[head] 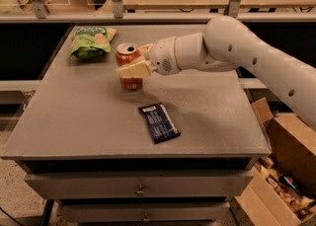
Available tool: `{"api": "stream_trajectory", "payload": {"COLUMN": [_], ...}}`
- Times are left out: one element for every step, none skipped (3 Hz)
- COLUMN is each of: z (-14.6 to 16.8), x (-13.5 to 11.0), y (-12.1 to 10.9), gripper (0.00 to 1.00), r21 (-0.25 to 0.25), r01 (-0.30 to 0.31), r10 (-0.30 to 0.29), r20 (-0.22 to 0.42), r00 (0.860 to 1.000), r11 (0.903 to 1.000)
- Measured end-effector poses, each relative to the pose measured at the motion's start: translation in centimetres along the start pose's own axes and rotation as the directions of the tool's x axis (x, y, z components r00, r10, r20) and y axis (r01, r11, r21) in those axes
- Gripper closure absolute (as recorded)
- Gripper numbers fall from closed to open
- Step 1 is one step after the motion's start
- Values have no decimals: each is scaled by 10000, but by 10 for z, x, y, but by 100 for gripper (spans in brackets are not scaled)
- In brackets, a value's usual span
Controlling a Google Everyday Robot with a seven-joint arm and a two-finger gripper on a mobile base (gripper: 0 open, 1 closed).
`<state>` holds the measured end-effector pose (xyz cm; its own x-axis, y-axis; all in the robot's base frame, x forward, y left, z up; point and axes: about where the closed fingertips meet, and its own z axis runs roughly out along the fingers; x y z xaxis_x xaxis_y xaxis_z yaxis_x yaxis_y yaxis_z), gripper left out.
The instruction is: Knock coke can over
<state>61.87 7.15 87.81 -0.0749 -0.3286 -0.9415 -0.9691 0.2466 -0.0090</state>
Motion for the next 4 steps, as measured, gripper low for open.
{"api": "stream_trajectory", "payload": {"z": [-2,-15,-30,-60], "x": [-20,-41,-27,19], "y": [9,7,-1,-23], "gripper": [87,100,100,100], "r21": [-163,-146,-175,-326], "r01": [569,1180,1446,1699], "r10": [-582,-1161,-1292,-1328], "r20": [-940,-3329,-5634,-7718], "r00": [9939,9358,8160,6219], "r11": [9982,9929,9893,9849]}}
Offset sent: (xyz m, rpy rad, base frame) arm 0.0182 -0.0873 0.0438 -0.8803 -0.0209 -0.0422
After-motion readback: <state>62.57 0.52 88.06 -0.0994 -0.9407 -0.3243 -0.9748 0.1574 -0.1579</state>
